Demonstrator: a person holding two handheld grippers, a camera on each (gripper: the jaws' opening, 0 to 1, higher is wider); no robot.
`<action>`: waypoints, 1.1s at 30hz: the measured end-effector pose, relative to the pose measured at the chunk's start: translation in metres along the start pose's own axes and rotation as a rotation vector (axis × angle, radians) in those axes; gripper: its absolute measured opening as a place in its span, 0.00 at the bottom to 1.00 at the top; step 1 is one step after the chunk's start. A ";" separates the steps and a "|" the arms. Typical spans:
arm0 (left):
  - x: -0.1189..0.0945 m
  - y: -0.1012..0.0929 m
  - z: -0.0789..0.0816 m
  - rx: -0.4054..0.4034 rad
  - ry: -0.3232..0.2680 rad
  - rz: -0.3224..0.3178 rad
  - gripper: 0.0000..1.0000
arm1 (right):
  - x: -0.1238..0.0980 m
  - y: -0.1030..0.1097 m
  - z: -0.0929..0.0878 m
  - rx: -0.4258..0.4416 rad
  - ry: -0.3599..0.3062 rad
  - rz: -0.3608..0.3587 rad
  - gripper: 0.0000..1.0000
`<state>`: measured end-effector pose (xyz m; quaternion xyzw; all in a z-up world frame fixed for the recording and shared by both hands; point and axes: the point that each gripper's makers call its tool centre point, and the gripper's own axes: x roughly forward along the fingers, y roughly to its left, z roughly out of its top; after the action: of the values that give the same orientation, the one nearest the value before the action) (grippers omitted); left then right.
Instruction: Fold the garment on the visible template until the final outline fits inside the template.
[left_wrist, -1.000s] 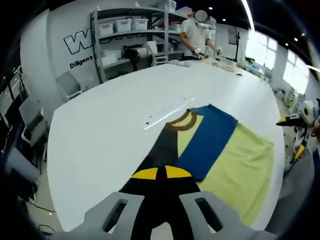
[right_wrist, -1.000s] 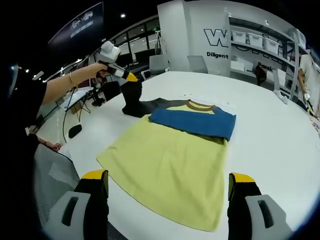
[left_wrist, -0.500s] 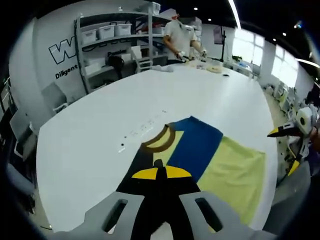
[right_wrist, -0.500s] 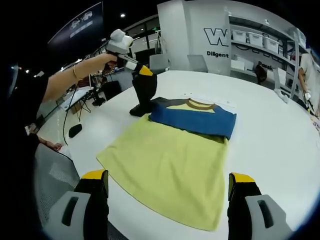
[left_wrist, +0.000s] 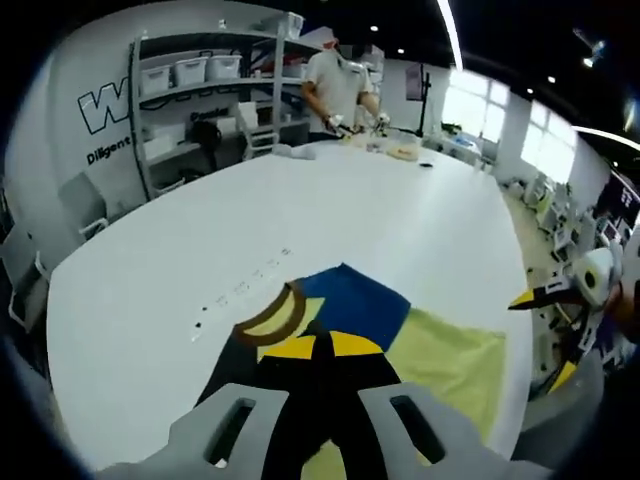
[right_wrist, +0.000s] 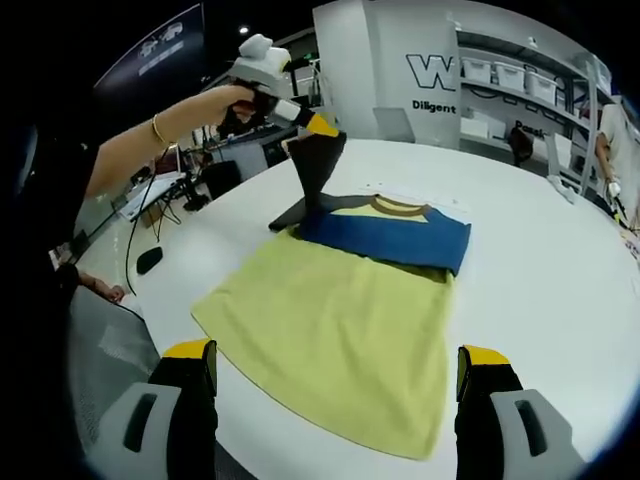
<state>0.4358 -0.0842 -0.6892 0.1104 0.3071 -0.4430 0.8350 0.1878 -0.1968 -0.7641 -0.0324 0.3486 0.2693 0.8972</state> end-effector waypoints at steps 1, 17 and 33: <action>0.004 -0.003 0.002 -0.008 0.002 -0.007 0.00 | 0.000 0.000 -0.001 0.000 0.002 -0.001 0.99; 0.052 -0.038 0.025 -0.020 0.026 -0.104 0.00 | 0.001 -0.007 -0.010 0.020 0.014 -0.003 0.99; 0.098 -0.051 0.021 -0.076 0.049 -0.127 0.00 | 0.002 -0.012 -0.015 0.018 0.028 -0.003 0.99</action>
<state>0.4444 -0.1899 -0.7280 0.0700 0.3503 -0.4802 0.8011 0.1867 -0.2099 -0.7783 -0.0287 0.3635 0.2643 0.8929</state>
